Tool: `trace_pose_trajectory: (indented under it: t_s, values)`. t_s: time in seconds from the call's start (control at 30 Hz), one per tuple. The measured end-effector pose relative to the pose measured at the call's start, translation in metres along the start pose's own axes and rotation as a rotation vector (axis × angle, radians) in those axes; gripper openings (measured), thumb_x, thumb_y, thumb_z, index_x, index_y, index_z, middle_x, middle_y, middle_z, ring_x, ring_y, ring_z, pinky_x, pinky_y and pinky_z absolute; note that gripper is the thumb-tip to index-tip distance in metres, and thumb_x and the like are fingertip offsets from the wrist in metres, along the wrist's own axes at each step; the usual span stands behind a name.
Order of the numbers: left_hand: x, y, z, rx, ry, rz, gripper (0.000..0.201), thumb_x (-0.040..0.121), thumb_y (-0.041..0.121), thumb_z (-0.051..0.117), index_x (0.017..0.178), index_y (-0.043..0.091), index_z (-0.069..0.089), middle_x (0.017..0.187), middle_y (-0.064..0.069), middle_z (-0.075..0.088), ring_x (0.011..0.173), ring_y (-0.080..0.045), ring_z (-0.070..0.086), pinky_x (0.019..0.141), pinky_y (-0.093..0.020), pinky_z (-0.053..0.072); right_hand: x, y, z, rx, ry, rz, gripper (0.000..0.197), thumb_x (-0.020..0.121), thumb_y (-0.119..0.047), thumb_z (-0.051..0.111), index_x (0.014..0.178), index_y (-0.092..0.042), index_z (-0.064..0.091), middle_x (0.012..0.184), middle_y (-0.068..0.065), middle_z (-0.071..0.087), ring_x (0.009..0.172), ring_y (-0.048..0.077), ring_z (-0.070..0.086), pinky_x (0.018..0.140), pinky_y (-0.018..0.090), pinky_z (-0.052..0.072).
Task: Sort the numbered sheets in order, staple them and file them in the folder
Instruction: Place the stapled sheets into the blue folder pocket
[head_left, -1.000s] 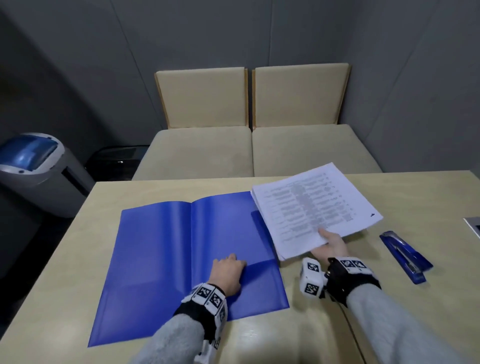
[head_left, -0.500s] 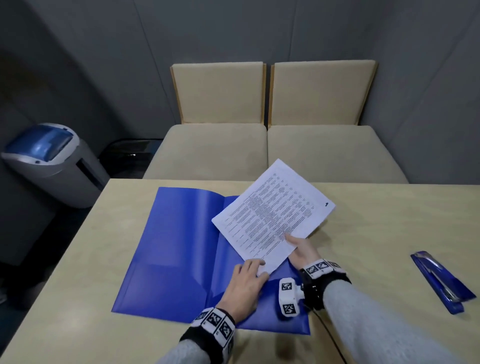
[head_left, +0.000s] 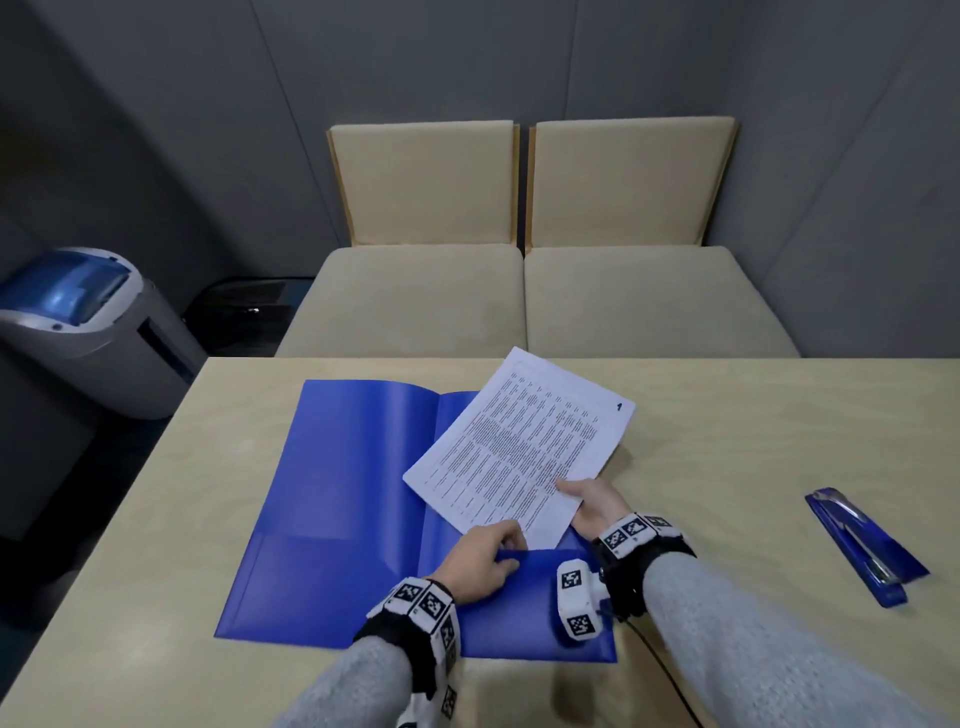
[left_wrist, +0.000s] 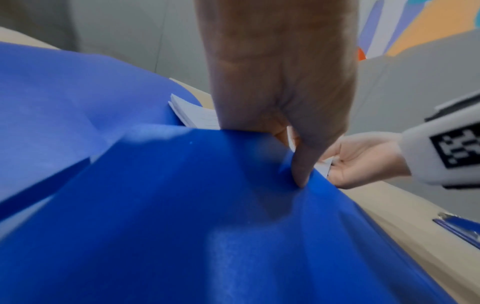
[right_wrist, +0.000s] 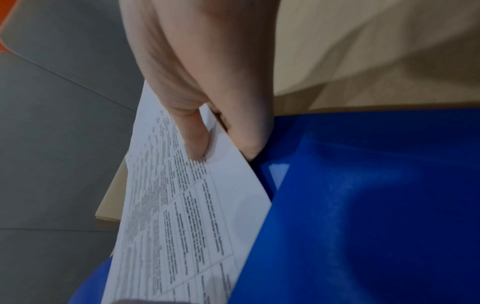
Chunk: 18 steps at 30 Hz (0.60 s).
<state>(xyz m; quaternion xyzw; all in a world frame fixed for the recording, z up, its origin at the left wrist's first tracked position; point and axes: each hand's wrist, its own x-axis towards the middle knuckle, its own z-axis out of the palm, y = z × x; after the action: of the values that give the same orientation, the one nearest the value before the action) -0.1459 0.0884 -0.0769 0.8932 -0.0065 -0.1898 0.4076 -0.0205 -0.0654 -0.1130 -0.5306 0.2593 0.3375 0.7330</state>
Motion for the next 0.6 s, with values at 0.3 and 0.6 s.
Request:
trace_pose_trajectory:
  t_s: [0.3,0.6]
  values:
    - [0.006,-0.002,0.005,0.022,0.127,-0.13,0.01,0.084,0.01,0.06,0.086,0.018,0.064,0.072,0.012,0.054,0.073,-0.01,0.051,0.067,-0.019,0.04,0.004,-0.02,-0.029,-0.602,-0.055,0.171,0.042,0.081,0.009,0.056,0.123,0.007,0.052,0.119,0.023,0.063,0.11,0.039,0.06,0.101,0.053,0.044]
    - [0.01,0.005,0.013,0.032,0.194,-0.175,0.009,0.085,0.013,0.058,0.091,0.015,0.065,0.081,0.005,0.058,0.076,-0.012,0.052,0.068,-0.02,0.039,-0.027,-0.024,-0.003,-1.169,0.189,-0.109,0.036,0.091,-0.008,0.037,0.125,-0.002,0.047,0.126,0.014,0.054,0.116,0.033,0.052,0.089,0.029,0.041]
